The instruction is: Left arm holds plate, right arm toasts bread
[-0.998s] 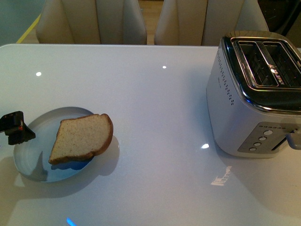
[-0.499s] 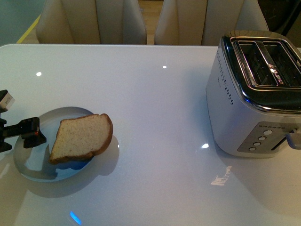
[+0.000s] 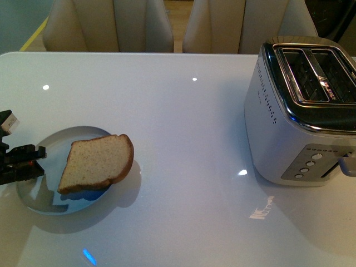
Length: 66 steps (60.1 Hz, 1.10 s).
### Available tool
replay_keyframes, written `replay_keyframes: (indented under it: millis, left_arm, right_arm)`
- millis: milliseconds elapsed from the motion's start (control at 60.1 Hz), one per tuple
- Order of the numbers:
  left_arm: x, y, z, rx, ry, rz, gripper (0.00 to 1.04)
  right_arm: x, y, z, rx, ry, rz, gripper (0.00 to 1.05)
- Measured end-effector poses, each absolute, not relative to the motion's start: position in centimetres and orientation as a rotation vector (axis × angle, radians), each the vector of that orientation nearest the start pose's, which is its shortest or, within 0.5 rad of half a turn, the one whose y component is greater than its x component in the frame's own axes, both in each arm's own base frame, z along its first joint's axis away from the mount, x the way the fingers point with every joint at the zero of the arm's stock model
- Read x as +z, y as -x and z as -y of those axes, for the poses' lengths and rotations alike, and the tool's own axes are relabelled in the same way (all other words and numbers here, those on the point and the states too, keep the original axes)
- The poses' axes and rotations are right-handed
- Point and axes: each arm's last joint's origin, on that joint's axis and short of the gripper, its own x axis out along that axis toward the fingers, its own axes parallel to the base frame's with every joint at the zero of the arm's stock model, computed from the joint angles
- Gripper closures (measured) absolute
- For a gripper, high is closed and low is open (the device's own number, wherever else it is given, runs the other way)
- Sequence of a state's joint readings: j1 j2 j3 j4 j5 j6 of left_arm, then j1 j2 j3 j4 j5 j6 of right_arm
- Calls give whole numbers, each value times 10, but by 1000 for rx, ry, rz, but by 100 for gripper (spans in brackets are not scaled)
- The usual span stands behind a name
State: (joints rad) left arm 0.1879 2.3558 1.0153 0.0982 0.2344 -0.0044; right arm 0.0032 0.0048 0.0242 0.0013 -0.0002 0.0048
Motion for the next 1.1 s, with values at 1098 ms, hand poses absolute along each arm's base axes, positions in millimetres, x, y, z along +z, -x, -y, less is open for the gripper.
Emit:
replay_keyframes:
  millis: [1098]
  left_arm:
    - [103, -311, -25, -92, 614, -935, 102]
  right_arm:
    - [172, -96, 0, 3, -5, 21, 9]
